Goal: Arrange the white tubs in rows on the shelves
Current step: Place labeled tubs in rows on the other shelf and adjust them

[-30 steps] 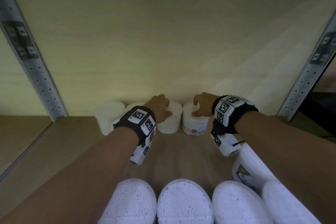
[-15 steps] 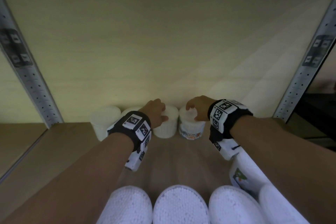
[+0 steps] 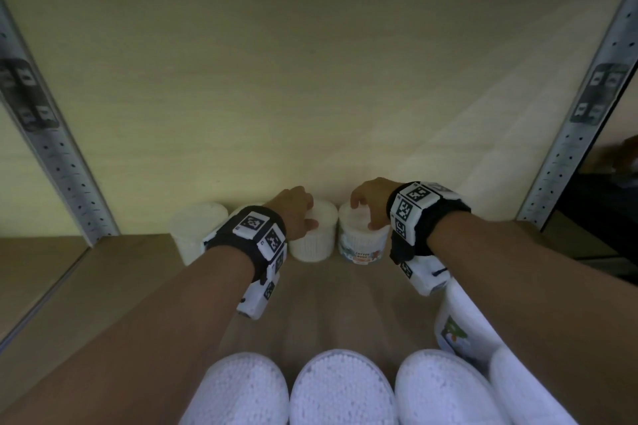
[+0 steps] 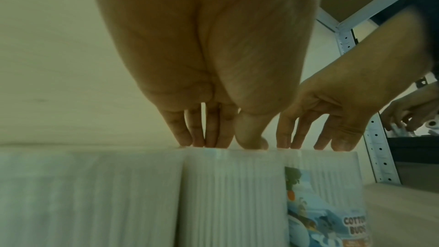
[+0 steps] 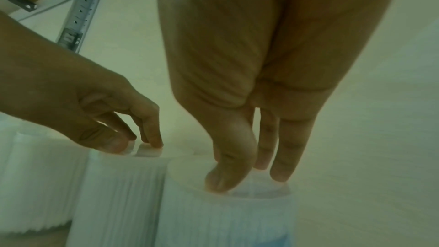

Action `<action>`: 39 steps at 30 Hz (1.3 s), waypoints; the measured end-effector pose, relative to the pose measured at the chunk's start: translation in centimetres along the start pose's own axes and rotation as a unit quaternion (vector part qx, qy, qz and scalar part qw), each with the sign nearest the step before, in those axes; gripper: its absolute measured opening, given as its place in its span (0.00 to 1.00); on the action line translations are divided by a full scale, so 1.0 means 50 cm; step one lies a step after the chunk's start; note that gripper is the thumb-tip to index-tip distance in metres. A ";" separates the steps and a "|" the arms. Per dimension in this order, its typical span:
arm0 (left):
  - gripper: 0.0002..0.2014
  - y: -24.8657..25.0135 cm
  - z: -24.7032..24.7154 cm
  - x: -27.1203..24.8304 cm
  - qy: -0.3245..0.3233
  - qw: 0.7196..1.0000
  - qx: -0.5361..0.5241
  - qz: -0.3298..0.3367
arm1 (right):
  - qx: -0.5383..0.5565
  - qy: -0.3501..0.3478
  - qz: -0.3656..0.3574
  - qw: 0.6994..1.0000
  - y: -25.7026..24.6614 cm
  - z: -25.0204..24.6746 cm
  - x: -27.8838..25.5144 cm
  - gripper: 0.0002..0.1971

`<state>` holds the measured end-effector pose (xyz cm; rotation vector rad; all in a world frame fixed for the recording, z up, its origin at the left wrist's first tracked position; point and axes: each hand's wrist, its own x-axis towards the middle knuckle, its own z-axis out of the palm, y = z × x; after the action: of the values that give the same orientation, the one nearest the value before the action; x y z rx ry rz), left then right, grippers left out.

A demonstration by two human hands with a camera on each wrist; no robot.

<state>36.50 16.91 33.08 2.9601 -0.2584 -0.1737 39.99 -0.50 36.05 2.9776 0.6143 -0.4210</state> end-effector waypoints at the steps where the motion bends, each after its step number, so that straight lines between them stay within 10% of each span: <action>1: 0.24 -0.001 -0.002 0.001 -0.004 1.000 -0.005 0.002 | -0.002 0.004 -0.001 1.000 0.000 0.001 0.000 0.27; 15: 0.27 -0.009 -0.018 0.004 -0.050 0.989 -0.114 0.084 | 0.013 -0.004 -0.003 1.000 0.009 0.002 0.003 0.26; 23: 0.27 0.036 0.018 0.014 0.025 0.999 0.025 -0.031 | 0.000 -0.006 -0.001 1.000 0.007 -0.003 -0.005 0.28; 35: 0.22 0.011 0.008 0.013 -0.017 0.998 -0.058 0.036 | 0.050 0.042 0.021 0.998 0.008 0.005 -0.013 0.26; 39: 0.23 0.005 0.002 0.009 -0.022 0.994 -0.094 0.056 | 0.074 -0.032 0.038 0.996 0.003 -0.003 -0.007 0.23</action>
<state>36.91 16.57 32.96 2.7486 -0.3911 -0.2354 39.78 -0.73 36.31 3.0998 0.4807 -0.5789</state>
